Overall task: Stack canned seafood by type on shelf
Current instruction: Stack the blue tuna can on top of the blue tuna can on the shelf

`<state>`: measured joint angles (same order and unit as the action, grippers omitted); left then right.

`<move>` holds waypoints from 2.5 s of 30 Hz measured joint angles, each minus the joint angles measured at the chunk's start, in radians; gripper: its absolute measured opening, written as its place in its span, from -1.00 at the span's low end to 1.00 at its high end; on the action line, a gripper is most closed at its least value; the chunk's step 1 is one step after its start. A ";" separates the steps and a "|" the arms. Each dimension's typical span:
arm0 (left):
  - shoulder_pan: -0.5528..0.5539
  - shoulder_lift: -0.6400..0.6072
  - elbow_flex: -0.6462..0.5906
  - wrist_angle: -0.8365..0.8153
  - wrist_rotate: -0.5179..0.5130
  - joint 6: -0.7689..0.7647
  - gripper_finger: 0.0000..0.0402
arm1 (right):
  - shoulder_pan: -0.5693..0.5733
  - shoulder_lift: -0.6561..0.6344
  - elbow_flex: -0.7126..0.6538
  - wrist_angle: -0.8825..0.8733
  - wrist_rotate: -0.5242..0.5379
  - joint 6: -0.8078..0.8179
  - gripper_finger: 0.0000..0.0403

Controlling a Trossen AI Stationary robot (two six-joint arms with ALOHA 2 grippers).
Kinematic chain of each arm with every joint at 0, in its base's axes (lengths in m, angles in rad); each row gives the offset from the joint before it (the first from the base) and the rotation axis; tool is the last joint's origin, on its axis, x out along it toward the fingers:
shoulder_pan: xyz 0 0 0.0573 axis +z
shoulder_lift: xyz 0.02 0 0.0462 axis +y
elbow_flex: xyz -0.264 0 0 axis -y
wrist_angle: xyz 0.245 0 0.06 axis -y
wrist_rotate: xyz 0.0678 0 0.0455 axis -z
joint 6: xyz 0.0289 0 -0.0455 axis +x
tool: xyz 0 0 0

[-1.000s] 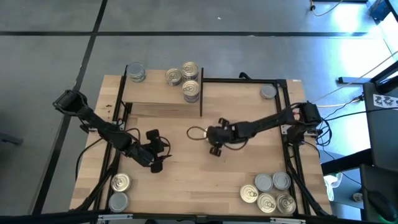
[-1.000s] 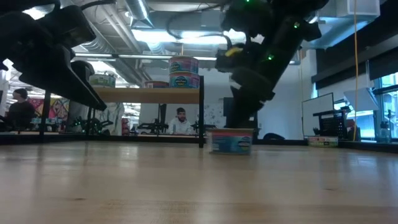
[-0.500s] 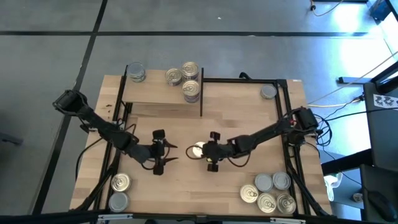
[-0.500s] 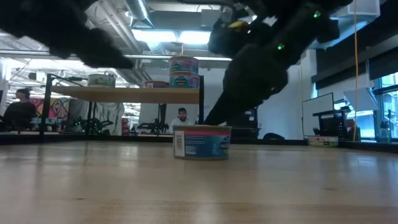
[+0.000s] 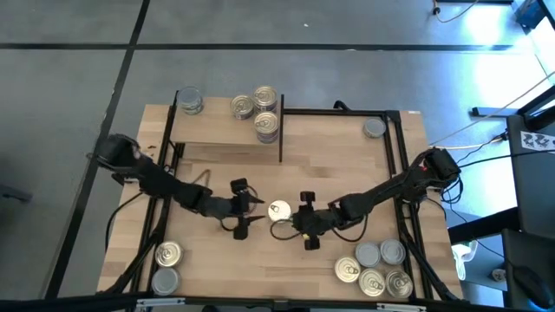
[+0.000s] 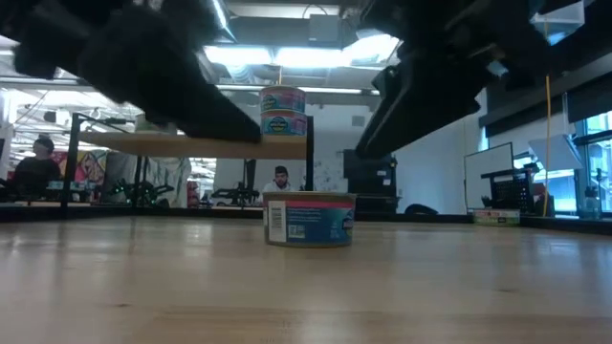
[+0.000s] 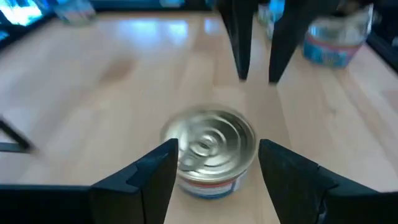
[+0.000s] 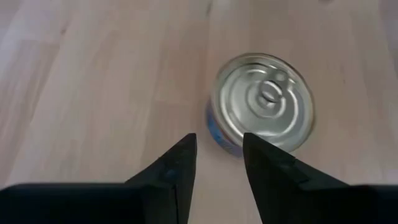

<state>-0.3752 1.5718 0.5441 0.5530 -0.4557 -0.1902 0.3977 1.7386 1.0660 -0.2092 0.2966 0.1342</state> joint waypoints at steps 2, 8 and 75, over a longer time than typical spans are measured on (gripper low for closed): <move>0.006 0.070 0.054 -0.037 0.028 0.000 0.10 | 0.005 0.000 0.000 -0.006 0.000 -0.012 -0.34; 0.037 0.151 0.201 -0.211 0.036 0.010 0.10 | 0.001 0.000 0.001 -0.008 0.006 -0.011 -0.34; 0.158 0.245 0.017 0.151 0.192 -0.104 0.10 | -0.003 0.288 0.003 0.301 0.401 -0.809 0.12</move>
<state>-0.2176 1.8168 0.5606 0.7037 -0.2636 -0.2942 0.3942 2.0270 1.0687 0.0921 0.6976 -0.6746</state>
